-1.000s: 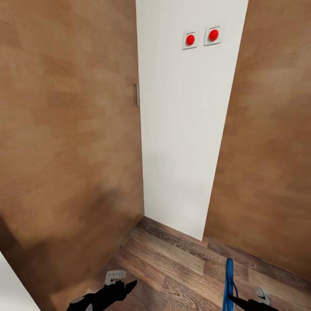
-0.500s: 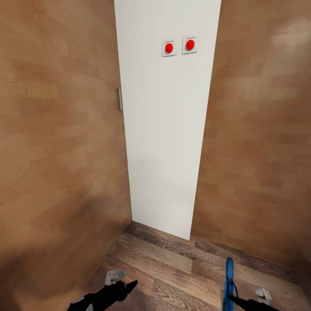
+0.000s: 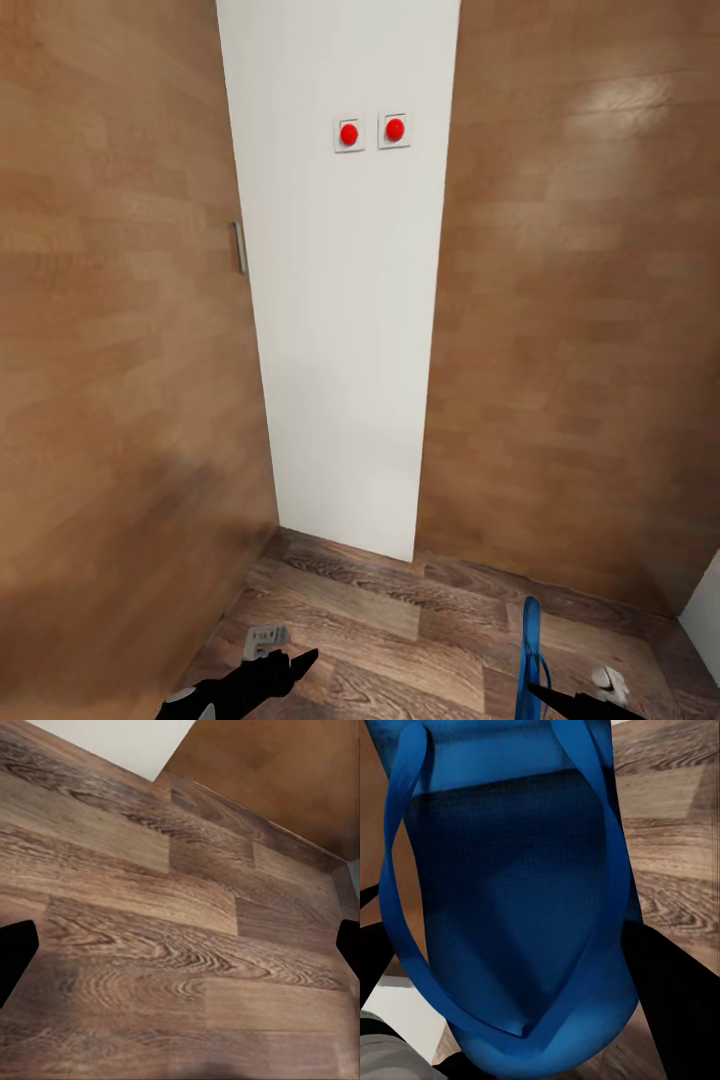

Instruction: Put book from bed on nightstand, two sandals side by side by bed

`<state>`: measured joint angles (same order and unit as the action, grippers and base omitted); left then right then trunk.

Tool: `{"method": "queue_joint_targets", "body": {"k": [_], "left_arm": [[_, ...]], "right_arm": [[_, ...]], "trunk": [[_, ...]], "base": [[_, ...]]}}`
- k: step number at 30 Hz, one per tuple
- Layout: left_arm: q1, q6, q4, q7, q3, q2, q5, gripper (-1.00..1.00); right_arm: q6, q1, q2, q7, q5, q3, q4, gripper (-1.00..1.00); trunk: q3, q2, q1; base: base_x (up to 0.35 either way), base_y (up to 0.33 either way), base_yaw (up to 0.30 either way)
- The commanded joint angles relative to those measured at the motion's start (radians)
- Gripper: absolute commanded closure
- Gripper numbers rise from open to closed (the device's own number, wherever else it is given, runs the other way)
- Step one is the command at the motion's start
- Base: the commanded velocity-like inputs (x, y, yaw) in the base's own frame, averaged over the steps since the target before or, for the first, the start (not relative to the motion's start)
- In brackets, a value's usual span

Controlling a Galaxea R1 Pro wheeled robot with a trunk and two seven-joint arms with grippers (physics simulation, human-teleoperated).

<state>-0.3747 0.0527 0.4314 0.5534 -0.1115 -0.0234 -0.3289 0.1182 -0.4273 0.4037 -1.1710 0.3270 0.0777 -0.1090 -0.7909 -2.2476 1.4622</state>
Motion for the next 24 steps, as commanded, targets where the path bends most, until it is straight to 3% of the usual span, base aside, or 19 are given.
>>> {"method": "queue_joint_targets", "body": {"k": [1,18,22,24], "left_arm": [[0.0,0.006,0.001,0.001,-0.005,-0.001,-0.01,-1.0],[0.0,0.003,0.0,-0.002,-0.005,-0.001,-0.012,-1.0],[0.0,-0.077,-0.058,-0.018,-0.004,-0.002,-0.012,-1.0],[0.0,-0.195,-0.184,-0.029,-0.004,-0.002,-0.011,-1.0]], "right_arm": [[0.011,-0.001,0.0,-0.004,-0.003,0.008,0.0,1.0],[0.011,-0.001,0.0,-0.004,-0.003,0.008,0.0,1.0],[0.011,-0.001,-0.001,-0.003,-0.003,0.008,0.001,1.0],[0.011,-0.001,-0.001,-0.003,-0.004,0.008,0.001,1.0]], "trunk": [[0.0,0.0,0.0],[0.024,0.014,-0.008],[0.029,0.014,-0.008],[0.031,0.014,-0.008]], "base": [[0.0,0.0,-0.209],[0.0,0.0,-0.202],[0.0,0.0,-0.181],[0.0,0.0,-0.166]]}}
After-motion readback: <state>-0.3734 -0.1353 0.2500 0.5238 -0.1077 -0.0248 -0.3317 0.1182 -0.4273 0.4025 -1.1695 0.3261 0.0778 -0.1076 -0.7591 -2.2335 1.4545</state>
